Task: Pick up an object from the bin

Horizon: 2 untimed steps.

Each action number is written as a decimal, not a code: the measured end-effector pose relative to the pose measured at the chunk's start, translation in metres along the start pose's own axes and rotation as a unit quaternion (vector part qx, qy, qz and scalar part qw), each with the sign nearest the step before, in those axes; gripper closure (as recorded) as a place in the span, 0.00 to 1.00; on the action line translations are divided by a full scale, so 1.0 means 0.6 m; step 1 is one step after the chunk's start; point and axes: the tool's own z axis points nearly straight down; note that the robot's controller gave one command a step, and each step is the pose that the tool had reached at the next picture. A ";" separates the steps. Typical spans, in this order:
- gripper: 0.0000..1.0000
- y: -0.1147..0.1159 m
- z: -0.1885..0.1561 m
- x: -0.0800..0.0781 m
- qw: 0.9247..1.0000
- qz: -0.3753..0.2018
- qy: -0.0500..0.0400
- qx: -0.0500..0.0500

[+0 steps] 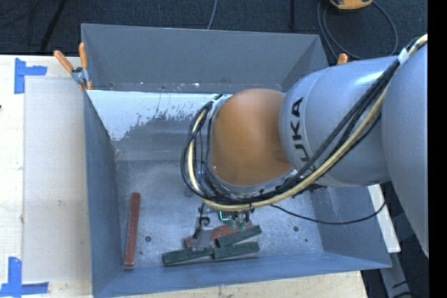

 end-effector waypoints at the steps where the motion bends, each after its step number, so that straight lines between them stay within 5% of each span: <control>1: 0.00 -0.001 -0.007 -0.003 1.000 0.002 -0.004 -0.001; 2: 0.00 -0.056 0.056 0.000 0.999 -0.040 -0.006 -0.002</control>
Offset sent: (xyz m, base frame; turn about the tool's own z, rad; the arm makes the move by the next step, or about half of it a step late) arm -0.0032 -0.0648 -0.0648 -0.1342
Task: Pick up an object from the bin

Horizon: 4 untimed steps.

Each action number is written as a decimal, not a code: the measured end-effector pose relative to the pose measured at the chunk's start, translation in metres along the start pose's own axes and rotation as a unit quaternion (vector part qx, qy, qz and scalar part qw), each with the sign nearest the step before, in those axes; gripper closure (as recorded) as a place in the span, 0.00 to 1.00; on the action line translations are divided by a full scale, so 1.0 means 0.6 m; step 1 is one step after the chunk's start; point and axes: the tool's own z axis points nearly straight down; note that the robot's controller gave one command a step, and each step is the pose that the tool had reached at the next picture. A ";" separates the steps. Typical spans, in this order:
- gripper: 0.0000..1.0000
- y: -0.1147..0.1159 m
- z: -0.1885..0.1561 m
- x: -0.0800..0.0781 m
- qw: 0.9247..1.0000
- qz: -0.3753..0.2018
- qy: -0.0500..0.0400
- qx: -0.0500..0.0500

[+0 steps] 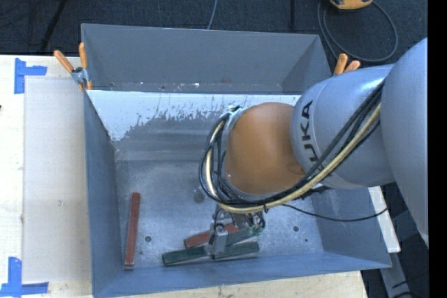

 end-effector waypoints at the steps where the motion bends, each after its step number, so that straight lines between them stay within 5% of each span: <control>1: 1.00 -0.005 0.089 0.018 0.999 -0.049 0.002 0.000; 2: 1.00 -0.005 0.089 0.018 0.999 -0.049 0.002 0.000; 4: 1.00 -0.017 -0.080 0.010 0.998 -0.064 0.004 0.000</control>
Offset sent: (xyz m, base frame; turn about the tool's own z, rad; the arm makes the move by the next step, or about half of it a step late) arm 0.0000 0.0000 0.0000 0.0000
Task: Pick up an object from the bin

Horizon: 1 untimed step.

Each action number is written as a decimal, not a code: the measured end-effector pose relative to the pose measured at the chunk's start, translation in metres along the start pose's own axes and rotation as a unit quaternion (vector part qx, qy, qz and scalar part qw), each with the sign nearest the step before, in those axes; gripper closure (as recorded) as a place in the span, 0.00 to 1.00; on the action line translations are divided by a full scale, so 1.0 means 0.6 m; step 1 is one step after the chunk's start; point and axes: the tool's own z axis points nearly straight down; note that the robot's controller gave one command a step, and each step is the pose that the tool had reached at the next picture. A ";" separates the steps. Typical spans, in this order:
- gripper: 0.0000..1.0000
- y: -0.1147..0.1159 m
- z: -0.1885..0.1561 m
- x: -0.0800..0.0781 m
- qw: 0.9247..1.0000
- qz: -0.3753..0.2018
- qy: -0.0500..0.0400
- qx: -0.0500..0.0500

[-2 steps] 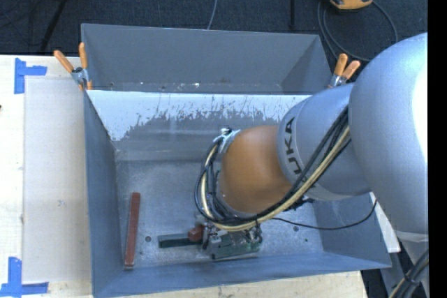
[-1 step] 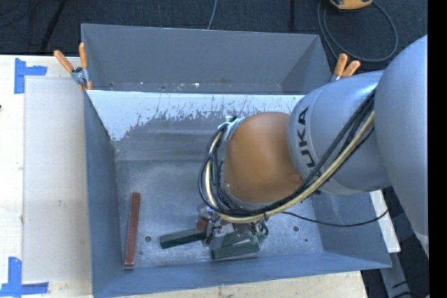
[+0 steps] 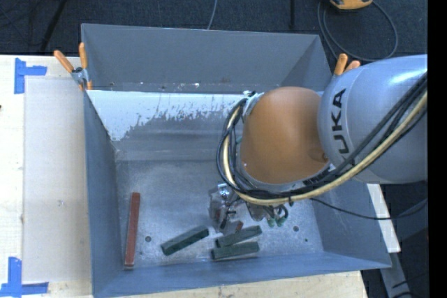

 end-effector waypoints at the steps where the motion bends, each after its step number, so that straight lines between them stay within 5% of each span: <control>1: 0.00 0.042 -0.073 -0.011 1.000 0.011 -0.003 0.000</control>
Offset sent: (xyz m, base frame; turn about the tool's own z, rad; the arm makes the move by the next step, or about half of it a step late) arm 0.0000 0.0000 0.0000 0.0000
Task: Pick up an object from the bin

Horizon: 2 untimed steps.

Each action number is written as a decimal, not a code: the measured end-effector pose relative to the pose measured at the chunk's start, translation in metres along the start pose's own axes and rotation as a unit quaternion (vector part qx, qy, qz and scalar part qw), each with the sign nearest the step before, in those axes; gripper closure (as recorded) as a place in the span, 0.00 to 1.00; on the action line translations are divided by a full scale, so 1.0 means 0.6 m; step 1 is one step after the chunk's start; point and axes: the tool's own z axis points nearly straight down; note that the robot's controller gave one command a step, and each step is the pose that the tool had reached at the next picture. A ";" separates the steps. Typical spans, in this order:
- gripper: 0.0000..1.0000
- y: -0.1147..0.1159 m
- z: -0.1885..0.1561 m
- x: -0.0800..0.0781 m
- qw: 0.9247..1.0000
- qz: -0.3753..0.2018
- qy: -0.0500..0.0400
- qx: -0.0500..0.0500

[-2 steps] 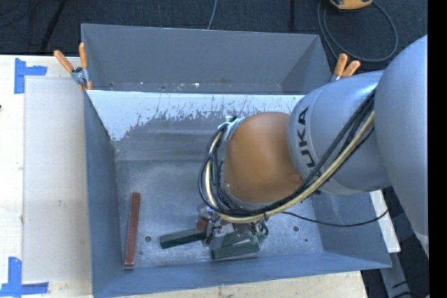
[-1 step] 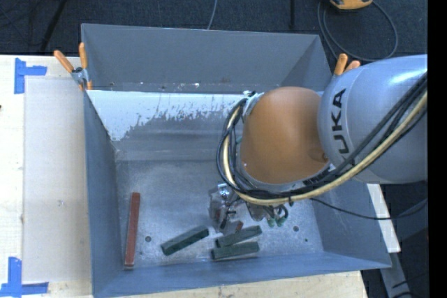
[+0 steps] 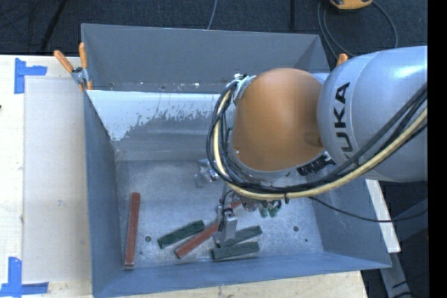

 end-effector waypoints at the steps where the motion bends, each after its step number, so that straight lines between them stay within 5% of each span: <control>1: 0.00 -0.001 0.000 0.000 1.000 0.001 0.000 0.000; 2: 0.00 -0.002 0.062 -0.007 0.999 -0.049 -0.002 0.000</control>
Offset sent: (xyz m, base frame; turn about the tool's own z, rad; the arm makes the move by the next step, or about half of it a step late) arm 0.0106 -0.0020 -0.1161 -0.2877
